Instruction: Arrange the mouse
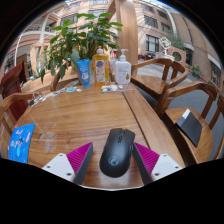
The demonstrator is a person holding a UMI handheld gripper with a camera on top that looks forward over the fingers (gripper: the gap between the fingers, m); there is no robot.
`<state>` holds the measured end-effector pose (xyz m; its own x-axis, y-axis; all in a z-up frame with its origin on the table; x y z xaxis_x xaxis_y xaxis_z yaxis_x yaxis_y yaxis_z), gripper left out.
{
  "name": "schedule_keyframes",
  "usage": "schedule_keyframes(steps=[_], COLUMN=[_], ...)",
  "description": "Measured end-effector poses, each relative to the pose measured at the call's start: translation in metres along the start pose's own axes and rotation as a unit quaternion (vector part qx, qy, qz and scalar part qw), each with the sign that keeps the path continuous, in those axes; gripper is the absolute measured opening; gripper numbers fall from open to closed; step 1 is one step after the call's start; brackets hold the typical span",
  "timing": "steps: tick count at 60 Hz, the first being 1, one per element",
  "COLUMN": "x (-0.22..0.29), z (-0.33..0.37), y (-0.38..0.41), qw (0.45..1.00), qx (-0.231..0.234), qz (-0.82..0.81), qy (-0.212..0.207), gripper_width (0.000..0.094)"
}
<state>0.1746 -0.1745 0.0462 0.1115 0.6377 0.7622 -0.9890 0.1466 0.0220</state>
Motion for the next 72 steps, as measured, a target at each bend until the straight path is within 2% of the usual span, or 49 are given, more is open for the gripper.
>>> schedule_keyframes(steps=[6, 11, 23, 34, 39, 45, 54, 59, 62, 65, 72], x=[0.008, 0.012, 0.014, 0.023, 0.050, 0.106, 0.169, 0.181, 0.166, 0.171, 0.121], z=[-0.013, -0.019, -0.020, -0.008, 0.019, 0.066, 0.150, 0.176, 0.183, 0.172, 0.147], y=[0.003, 0.009, 0.011, 0.007, 0.006, 0.014, 0.081, 0.130, 0.169, 0.198, 0.269], qw=[1.000, 1.000, 0.999, 0.999, 0.996, 0.989, 0.972, 0.966, 0.963, 0.966, 0.974], qx=[-0.021, -0.022, -0.034, -0.046, -0.062, -0.071, -0.008, 0.034, 0.060, 0.084, 0.140], qz=[0.010, 0.007, 0.011, 0.010, 0.011, 0.000, -0.001, 0.015, 0.025, 0.033, 0.061], qy=[-0.001, -0.001, -0.013, -0.016, -0.057, -0.130, -0.234, -0.258, -0.261, -0.243, -0.169], gripper_width=[0.0673, 0.0505, 0.0379, 0.0360, 0.0360, 0.0360, 0.0359, 0.0359, 0.0359, 0.0358, 0.0357])
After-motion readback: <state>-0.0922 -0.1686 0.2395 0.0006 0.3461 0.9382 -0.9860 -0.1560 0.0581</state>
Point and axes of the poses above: the point between the fingertips, and its own axes, seen from behind it with the camera up: y to the left, x up, z backward, against the way the camera looks, the point moved 9 cm from there along z, backward, against the way the camera looks
